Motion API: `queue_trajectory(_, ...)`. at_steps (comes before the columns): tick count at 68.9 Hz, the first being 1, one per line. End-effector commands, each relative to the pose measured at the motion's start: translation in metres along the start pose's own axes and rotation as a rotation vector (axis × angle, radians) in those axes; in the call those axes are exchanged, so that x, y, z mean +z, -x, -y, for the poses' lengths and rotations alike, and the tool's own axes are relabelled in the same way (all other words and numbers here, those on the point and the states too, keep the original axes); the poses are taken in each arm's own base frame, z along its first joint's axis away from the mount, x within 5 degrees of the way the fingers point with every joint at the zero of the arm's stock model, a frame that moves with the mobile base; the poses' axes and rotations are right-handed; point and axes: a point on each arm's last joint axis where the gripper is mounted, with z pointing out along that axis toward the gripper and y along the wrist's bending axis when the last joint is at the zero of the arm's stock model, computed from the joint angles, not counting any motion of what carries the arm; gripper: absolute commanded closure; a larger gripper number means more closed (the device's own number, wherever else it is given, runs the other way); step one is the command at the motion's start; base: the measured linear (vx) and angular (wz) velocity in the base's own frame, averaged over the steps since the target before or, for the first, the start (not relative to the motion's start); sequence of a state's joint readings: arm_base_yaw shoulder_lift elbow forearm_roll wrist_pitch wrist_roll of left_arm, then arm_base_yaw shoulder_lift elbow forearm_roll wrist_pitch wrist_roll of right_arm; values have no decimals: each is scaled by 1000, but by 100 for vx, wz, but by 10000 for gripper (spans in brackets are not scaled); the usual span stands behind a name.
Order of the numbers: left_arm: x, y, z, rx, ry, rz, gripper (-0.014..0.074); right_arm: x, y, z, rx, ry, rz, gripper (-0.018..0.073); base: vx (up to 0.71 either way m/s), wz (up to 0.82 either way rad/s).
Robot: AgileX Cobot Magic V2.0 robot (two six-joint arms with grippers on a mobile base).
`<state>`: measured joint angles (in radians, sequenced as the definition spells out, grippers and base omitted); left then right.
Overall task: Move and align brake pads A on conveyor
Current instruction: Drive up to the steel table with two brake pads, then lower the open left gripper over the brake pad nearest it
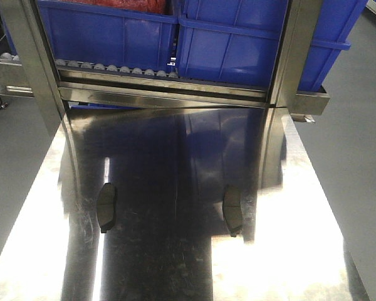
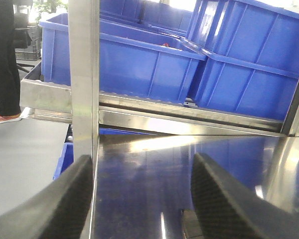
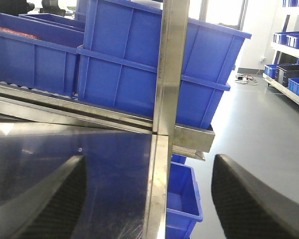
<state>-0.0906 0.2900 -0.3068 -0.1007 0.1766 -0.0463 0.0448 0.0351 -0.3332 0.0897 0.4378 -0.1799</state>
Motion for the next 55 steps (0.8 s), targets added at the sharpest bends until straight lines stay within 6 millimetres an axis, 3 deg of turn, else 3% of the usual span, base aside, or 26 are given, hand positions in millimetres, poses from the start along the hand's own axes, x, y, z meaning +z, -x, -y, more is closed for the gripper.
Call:
queue_trajectory(1, -1, 16, 3, -19, -13, 64, 185, -1, 15, 2, -10, -18, 85, 45, 0, 0)
queue_trajectory(9, 0, 18, 3, -9, -13, 40, 185, -1, 15, 2, -10, -18, 85, 45, 0, 0)
queue_trajectory(19, 15, 37, 7, -12, -9, -54, 185, -1, 15, 2, -10, -18, 85, 45, 0, 0)
queue_trajectory(29, 51, 55, 11, -13, 7, -297, 185, -1, 15, 2, -10, -18, 85, 45, 0, 0)
queue_trajectory(38, 89, 57, 12, -13, 24, -500, 185, -1, 15, 2, -10, -18, 85, 45, 0, 0)
queue_trajectory(55, 162, 30, 7, -15, 59, -782, 185, -1, 15, 2, -10, -18, 85, 45, 0, 0)
